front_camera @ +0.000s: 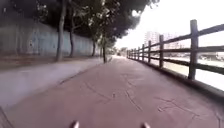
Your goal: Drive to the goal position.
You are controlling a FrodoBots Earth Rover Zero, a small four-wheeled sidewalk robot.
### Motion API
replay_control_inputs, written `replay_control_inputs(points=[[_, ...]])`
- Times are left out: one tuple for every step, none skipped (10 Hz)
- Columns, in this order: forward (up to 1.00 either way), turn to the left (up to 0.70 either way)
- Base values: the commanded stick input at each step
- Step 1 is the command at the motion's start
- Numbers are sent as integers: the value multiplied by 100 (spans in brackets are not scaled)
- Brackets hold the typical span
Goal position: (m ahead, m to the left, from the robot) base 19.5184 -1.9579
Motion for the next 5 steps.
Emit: replay_control_inputs(points=[[70,0],[70,0],[70,0],[70,0],[70,0]])
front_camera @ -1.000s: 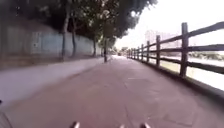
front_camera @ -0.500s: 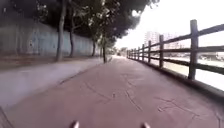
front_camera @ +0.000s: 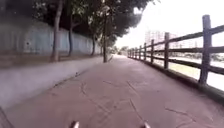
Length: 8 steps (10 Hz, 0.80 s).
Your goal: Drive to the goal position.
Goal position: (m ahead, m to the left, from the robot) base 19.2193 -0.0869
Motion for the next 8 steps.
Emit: replay_control_inputs(points=[[70,0],[70,0],[70,0],[70,0],[70,0],[70,0],[70,0],[70,0]])
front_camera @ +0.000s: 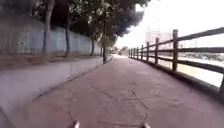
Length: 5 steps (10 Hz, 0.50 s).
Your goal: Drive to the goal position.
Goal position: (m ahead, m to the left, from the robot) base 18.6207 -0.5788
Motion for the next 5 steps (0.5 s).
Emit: replay_control_inputs(points=[[70,0],[70,0],[70,0],[70,0],[70,0]])
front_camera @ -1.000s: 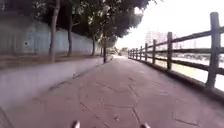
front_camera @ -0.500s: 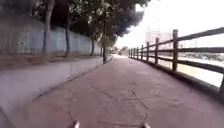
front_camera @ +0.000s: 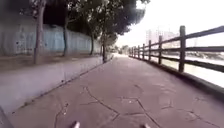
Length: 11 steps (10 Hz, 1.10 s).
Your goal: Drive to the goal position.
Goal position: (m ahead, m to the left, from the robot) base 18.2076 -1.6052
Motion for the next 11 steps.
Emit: replay_control_inputs(points=[[70,0],[70,0],[70,0],[70,0],[70,0],[70,0],[70,0],[70,0],[70,0],[70,0],[70,0]])
